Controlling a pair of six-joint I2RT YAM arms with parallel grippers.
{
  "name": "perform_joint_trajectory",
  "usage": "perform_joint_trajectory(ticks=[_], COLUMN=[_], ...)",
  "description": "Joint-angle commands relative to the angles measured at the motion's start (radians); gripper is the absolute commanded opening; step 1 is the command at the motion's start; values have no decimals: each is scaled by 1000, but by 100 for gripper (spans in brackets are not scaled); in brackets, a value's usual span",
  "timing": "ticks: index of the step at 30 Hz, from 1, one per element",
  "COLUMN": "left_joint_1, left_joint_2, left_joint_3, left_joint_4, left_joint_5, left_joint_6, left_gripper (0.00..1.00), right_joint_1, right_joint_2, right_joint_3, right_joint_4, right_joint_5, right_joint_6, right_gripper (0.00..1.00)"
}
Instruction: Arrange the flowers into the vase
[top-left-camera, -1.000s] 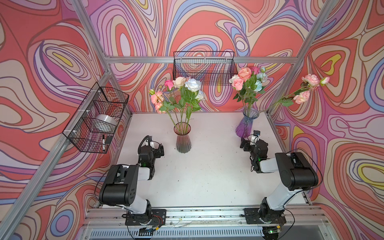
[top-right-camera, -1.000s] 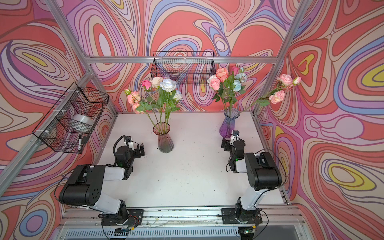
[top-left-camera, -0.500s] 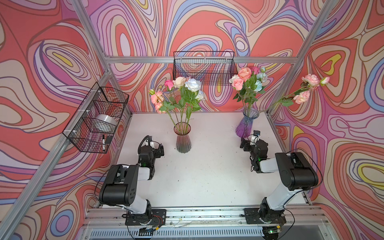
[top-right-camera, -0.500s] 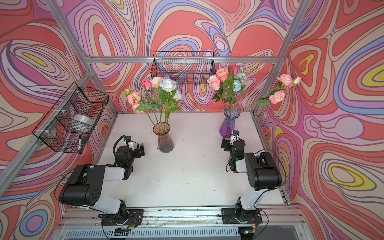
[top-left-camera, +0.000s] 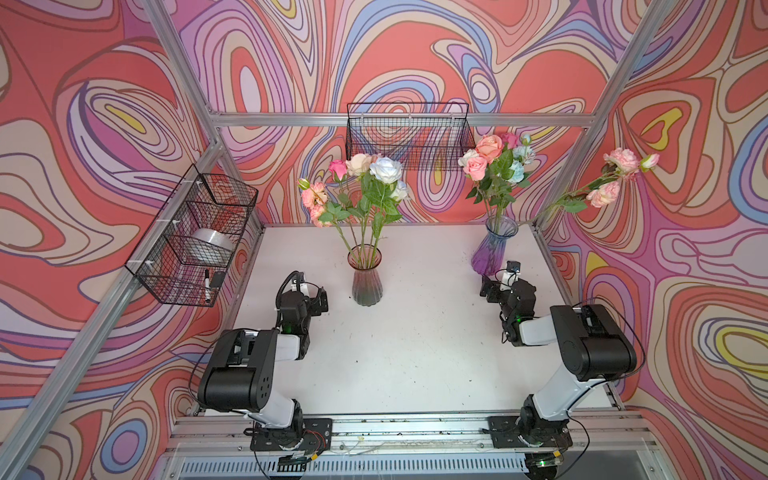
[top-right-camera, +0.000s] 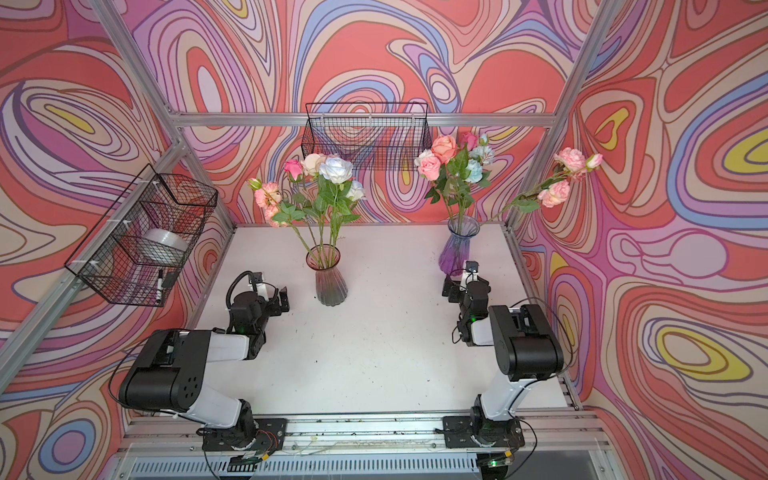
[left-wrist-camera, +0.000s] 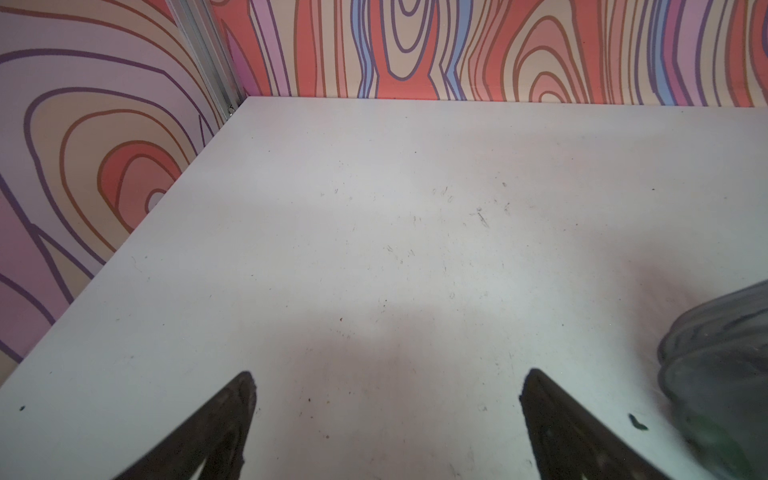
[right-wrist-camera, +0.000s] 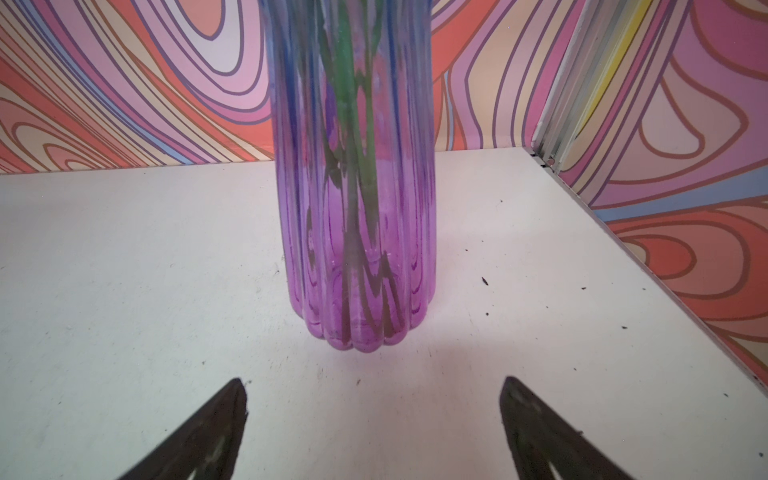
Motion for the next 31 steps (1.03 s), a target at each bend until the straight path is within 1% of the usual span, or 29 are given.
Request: perform_joint_trajectory(ticks=[1, 20, 26, 31], left_joint_1=[3, 3, 3, 3], left_joint_2=[1, 0, 0, 0], left_joint_3=[8, 7, 7, 5], left_joint_4=[3, 4, 4, 4], left_joint_5=[9, 9, 9, 9], left_joint_6=[18, 16, 17, 17], left_gripper=[100, 100, 100, 100], right_joint_1=[1, 1, 0, 0], right_joint_2=[-10, -10, -3, -12], right_joint_3=[-7, -8, 8, -12], right_joint_4=[-12, -11, -36, -2], right_joint_5=[-2, -2, -14, 2], right_joint_6=[2, 2, 7, 1], right_gripper=[98, 98, 98, 98])
